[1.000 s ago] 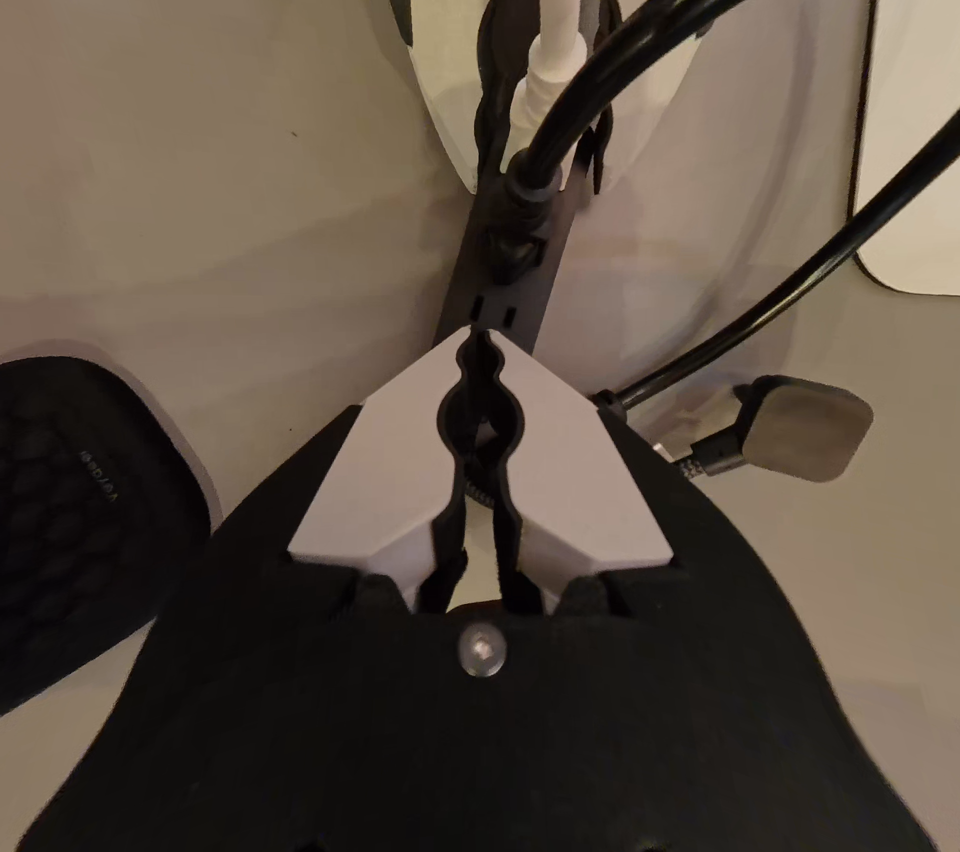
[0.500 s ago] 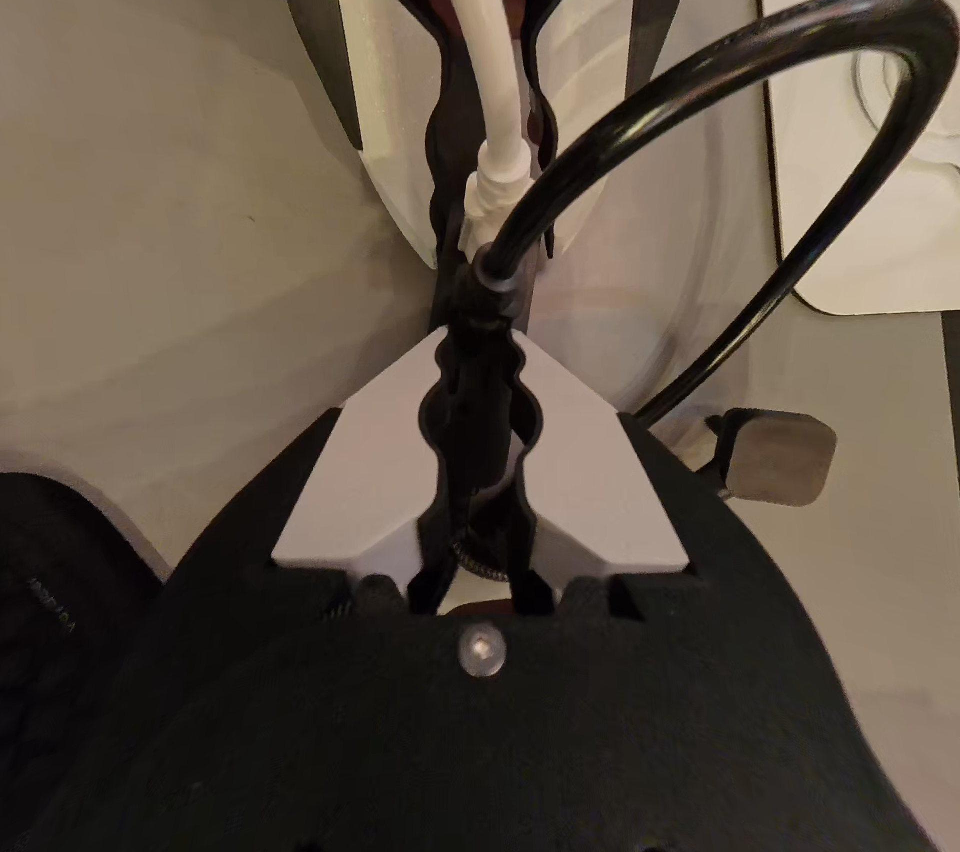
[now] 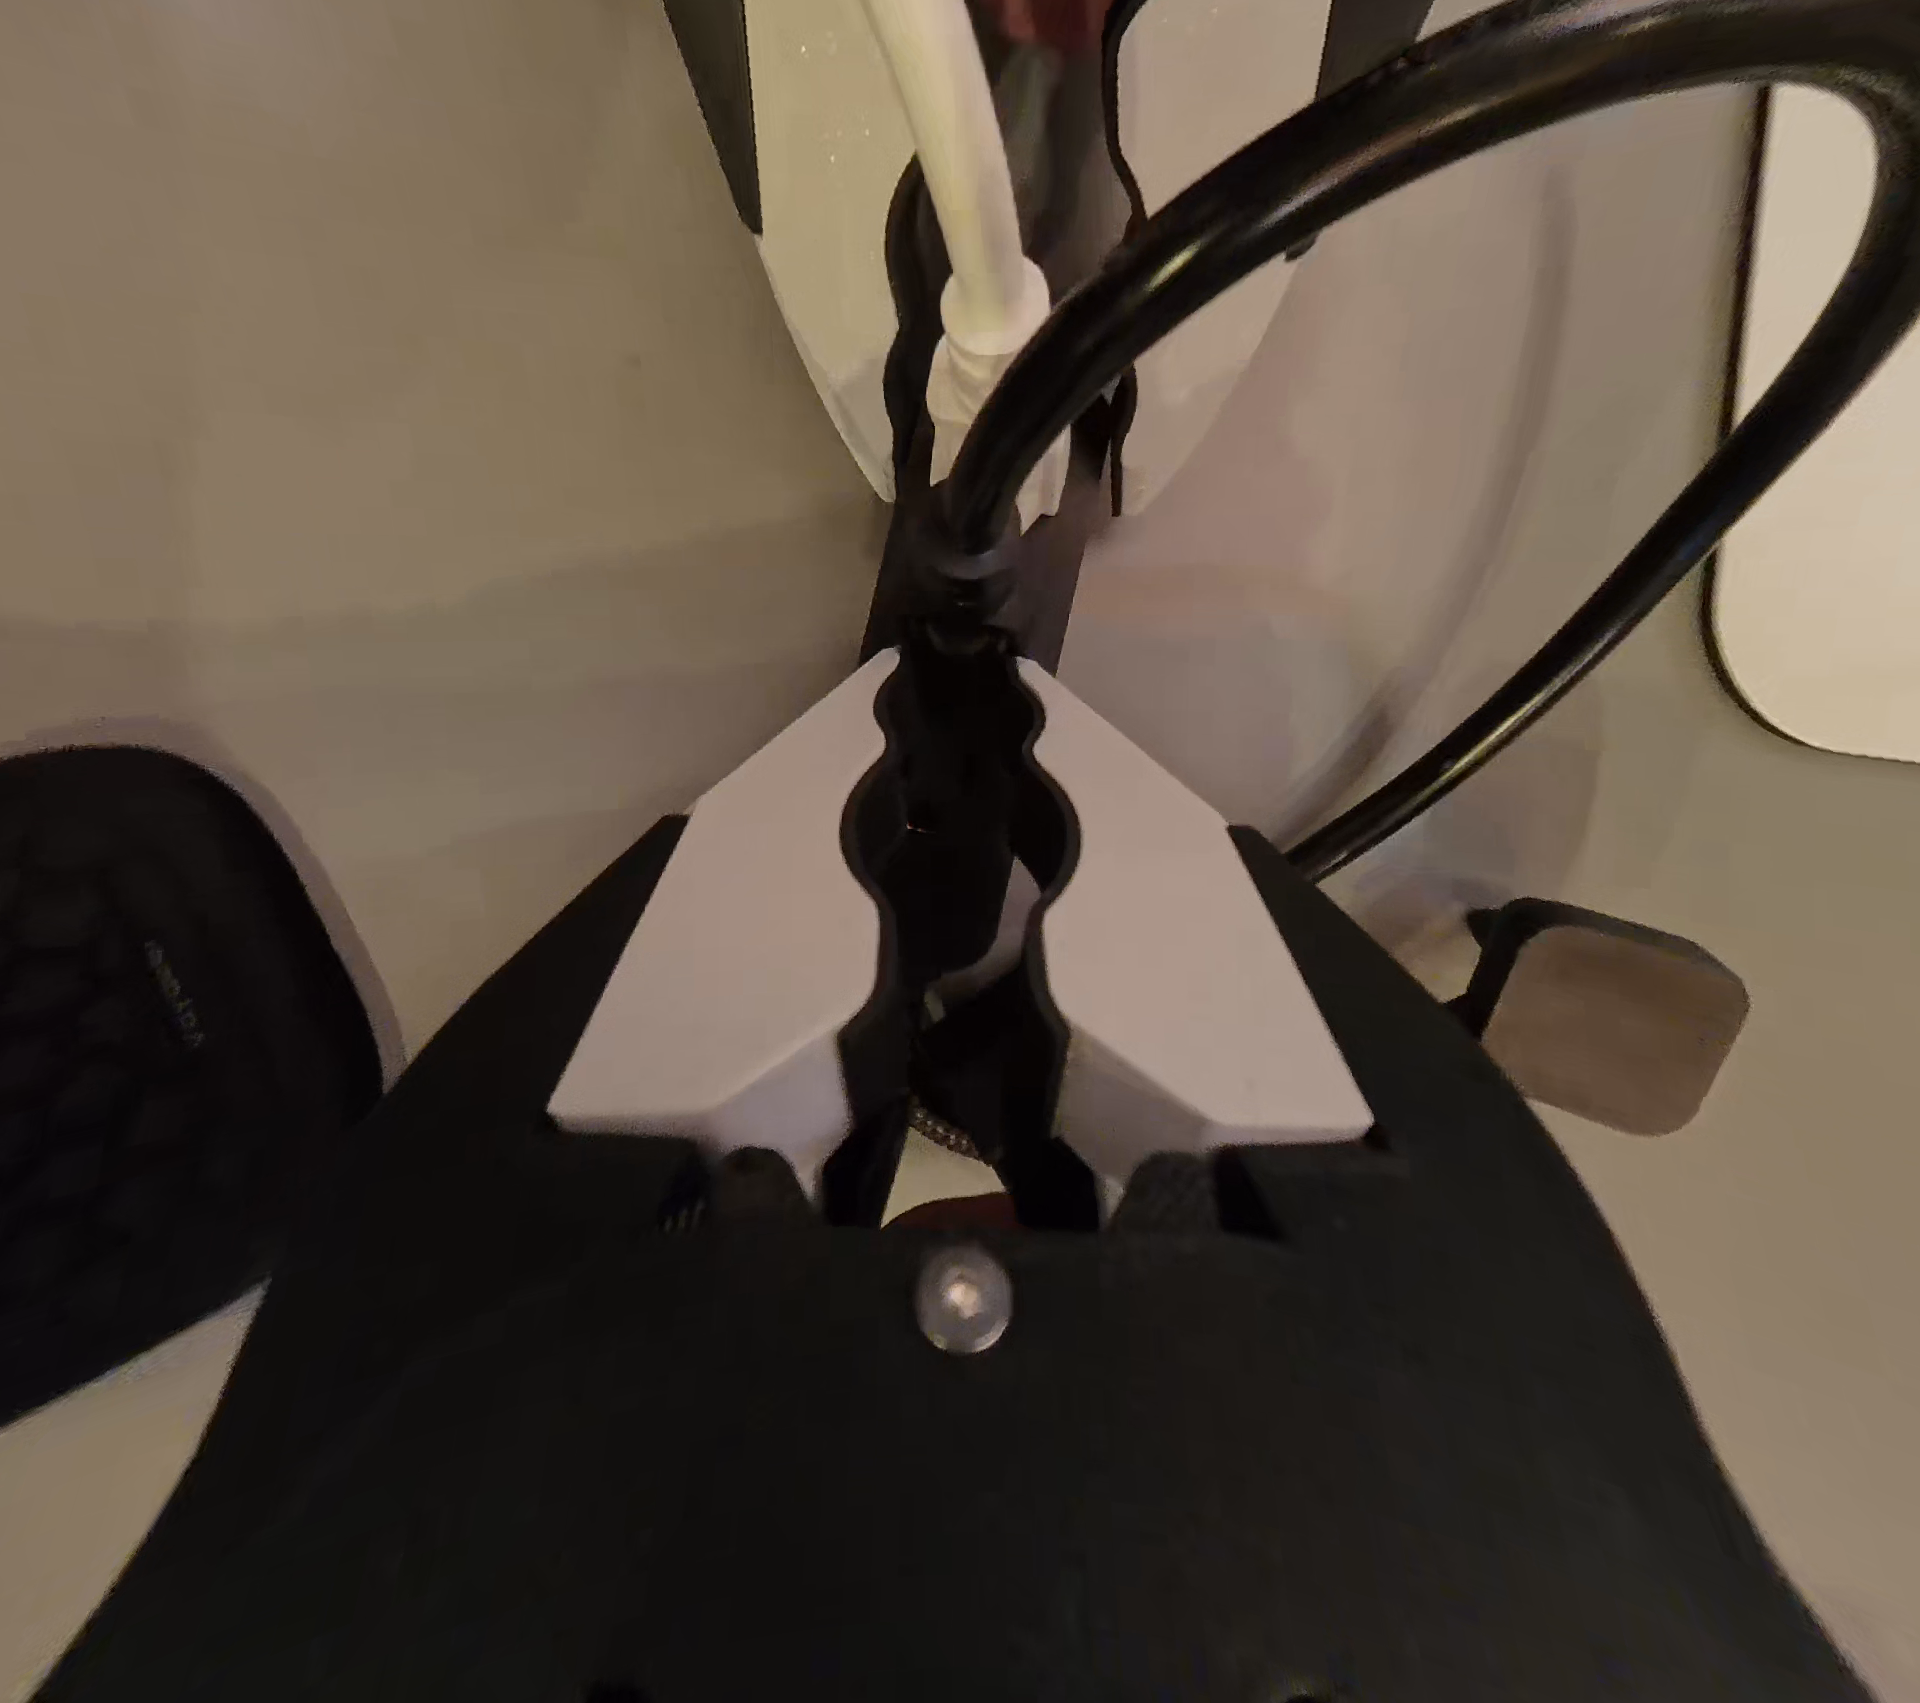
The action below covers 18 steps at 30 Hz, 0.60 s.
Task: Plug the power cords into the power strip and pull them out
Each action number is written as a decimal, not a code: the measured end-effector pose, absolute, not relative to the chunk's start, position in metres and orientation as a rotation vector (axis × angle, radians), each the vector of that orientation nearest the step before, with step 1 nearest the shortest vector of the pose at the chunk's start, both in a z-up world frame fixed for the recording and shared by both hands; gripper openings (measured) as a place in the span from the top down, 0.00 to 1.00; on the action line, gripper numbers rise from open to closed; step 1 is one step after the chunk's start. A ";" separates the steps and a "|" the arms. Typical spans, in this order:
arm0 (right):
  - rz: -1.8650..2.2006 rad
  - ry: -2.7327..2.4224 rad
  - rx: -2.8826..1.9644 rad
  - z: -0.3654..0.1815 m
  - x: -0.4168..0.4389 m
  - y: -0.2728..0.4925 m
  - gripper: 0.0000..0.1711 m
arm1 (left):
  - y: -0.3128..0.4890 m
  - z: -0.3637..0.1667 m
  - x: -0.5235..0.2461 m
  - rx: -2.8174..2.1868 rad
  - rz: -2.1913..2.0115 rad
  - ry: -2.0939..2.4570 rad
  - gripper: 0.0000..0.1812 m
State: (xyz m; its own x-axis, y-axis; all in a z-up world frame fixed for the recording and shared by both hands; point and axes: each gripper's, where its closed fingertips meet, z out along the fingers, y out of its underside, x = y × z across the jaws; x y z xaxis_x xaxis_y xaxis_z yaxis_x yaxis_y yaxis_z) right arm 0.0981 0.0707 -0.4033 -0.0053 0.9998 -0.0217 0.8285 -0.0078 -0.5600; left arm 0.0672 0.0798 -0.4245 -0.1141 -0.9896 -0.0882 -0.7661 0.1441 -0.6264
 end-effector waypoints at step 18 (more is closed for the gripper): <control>0.647 -1.993 -1.829 -0.404 0.101 0.056 0.92 | 0.056 -0.425 0.083 -1.618 -0.601 1.872 0.75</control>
